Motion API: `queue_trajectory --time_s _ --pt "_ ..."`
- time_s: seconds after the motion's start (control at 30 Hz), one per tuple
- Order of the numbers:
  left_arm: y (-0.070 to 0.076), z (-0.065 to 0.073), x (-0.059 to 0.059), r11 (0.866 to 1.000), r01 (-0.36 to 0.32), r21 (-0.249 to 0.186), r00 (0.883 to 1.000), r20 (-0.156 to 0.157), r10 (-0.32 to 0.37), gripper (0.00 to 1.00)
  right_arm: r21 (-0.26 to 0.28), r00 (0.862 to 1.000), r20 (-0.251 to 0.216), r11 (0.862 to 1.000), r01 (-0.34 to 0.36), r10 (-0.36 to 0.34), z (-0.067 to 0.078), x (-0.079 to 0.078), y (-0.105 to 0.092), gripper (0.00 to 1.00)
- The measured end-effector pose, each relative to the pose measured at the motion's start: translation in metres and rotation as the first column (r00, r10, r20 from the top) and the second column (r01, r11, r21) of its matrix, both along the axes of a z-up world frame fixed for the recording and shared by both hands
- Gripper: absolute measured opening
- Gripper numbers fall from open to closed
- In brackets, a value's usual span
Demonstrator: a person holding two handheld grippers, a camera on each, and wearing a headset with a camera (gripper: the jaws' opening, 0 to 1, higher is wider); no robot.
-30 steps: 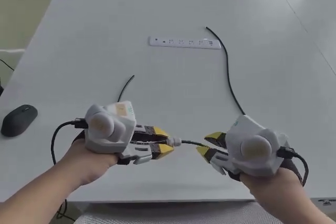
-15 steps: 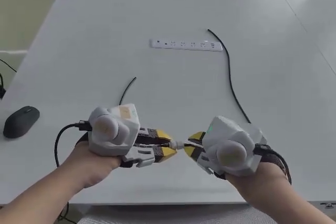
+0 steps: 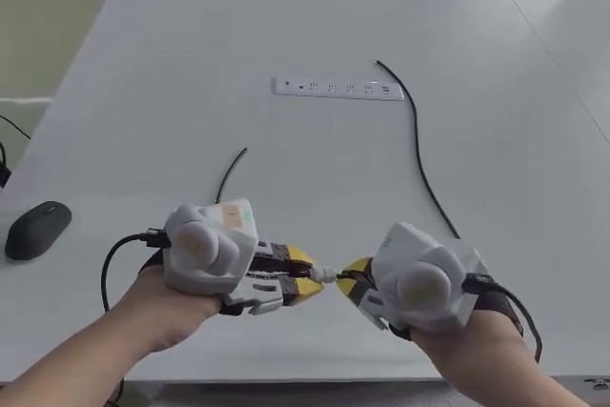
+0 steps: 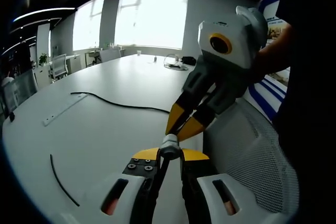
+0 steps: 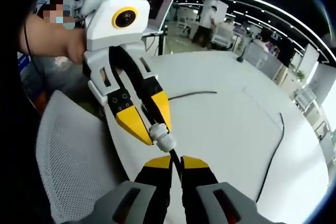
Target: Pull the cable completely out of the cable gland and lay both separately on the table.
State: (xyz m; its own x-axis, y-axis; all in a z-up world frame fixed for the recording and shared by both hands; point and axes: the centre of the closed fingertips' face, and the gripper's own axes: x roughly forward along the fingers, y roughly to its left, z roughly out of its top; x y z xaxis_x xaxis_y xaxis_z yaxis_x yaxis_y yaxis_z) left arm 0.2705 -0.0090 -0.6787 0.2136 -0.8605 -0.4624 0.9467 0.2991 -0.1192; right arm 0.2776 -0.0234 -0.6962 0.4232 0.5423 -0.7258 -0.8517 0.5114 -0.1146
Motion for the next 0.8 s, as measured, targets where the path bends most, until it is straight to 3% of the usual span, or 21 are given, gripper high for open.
queue_trajectory --time_s 0.2,0.4,0.57,0.63,0.8 --pt "-0.001 -0.001 -0.001 1.000 0.004 0.004 1.000 0.002 -0.004 0.15 0.006 0.999 -0.025 1.000 0.021 -0.021 -0.004 -0.001 -0.005 0.00" --pt "0.001 0.001 0.000 1.000 -0.006 -0.009 1.000 -0.003 0.006 0.15 -0.003 0.995 -0.054 0.996 0.085 -0.085 -0.013 0.003 -0.022 0.00" --pt "0.002 0.004 0.001 1.000 -0.017 -0.023 1.000 -0.006 0.017 0.15 0.024 0.978 -0.123 0.984 0.174 -0.170 -0.019 0.006 -0.039 0.00" --pt "0.002 0.004 0.001 1.000 -0.018 -0.024 1.000 -0.005 0.018 0.15 0.027 0.975 -0.126 0.982 0.185 -0.180 -0.021 0.007 -0.041 0.00" --pt "0.000 0.003 0.001 1.000 -0.016 -0.022 1.000 -0.004 0.016 0.15 0.031 0.951 -0.185 0.966 0.257 -0.247 -0.031 0.007 -0.049 0.00"
